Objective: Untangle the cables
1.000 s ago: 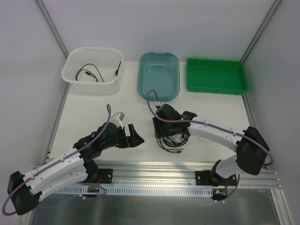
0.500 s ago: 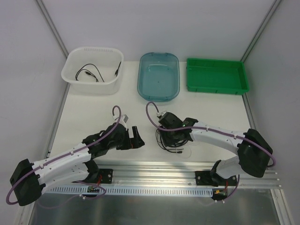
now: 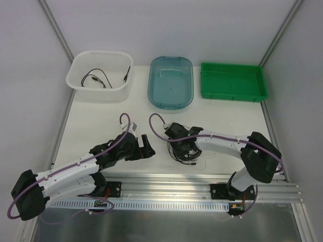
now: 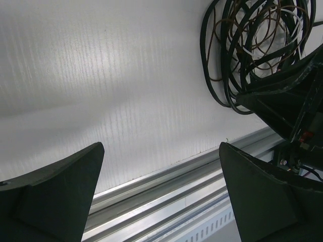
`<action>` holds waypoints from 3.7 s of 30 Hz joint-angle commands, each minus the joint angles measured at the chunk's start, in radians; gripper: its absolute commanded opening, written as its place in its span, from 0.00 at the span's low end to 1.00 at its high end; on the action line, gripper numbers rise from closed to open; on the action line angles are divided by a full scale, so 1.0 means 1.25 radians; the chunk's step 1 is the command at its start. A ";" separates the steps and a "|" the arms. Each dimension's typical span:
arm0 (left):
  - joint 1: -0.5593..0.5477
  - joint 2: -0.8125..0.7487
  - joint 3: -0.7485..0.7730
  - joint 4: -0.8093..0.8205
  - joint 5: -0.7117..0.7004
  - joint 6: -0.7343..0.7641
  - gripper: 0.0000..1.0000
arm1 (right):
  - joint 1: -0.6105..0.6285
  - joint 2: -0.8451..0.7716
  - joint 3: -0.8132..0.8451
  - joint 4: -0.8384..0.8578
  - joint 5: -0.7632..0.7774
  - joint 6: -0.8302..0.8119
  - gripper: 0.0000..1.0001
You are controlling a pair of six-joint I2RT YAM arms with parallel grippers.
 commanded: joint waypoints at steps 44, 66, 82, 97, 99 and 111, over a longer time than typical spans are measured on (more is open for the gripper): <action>-0.023 0.005 0.183 0.073 0.082 0.092 0.99 | -0.049 -0.371 0.219 -0.196 0.002 0.051 0.01; -0.135 0.175 0.205 0.202 -0.111 0.167 0.99 | -0.050 -0.466 0.386 -0.220 0.123 0.044 0.01; -0.135 0.336 0.240 0.315 -0.195 0.160 0.98 | -0.054 -0.614 0.254 -0.242 0.244 0.100 0.01; -0.133 0.756 0.529 0.105 -0.238 0.095 0.94 | -0.055 -0.628 0.239 -0.241 0.212 0.117 0.01; -0.133 0.789 0.530 0.083 -0.240 0.090 0.93 | -0.054 -0.632 0.243 -0.245 0.213 0.114 0.01; -0.113 0.786 0.518 -0.092 -0.378 0.098 0.25 | -0.054 -0.665 0.270 -0.289 0.279 0.088 0.01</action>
